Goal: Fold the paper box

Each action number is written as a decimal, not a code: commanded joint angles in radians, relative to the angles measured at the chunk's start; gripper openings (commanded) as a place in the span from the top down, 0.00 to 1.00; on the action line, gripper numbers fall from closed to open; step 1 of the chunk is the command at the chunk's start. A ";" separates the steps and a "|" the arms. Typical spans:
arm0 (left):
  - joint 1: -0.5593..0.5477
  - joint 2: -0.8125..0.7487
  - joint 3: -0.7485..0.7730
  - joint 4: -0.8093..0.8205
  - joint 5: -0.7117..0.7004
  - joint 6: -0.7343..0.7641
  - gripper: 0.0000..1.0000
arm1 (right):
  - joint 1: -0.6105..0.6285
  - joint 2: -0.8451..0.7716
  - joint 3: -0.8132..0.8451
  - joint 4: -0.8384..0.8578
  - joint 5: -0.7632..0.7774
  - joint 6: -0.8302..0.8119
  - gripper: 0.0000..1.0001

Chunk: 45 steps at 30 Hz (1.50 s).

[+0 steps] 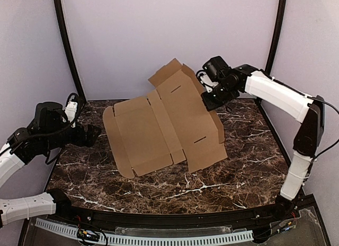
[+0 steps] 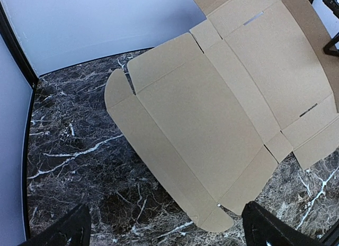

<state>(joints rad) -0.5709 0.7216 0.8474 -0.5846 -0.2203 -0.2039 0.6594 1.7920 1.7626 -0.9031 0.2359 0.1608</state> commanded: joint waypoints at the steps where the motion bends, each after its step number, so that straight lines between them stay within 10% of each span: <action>1: -0.005 0.003 -0.013 -0.023 0.007 -0.006 0.00 | 0.075 0.127 0.165 -0.130 0.285 -0.166 1.00; 11: -0.004 -0.001 -0.014 -0.019 0.011 -0.008 0.00 | 0.164 0.266 0.318 -0.085 0.480 -0.442 1.00; 32: -0.004 0.029 0.052 0.019 0.125 -0.059 0.00 | 0.352 0.205 0.077 0.350 0.596 -0.932 1.00; 38: -0.004 0.074 0.138 0.099 0.292 -0.123 0.18 | 0.394 0.164 -0.018 0.479 0.631 -1.001 1.00; 45: -0.004 0.146 0.160 0.198 0.402 -0.199 0.72 | 0.433 0.157 -0.034 0.503 0.658 -1.011 1.00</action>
<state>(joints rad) -0.5716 0.8341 0.9947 -0.4515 0.0940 -0.3477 1.0698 1.9858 1.7515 -0.4812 0.8532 -0.8387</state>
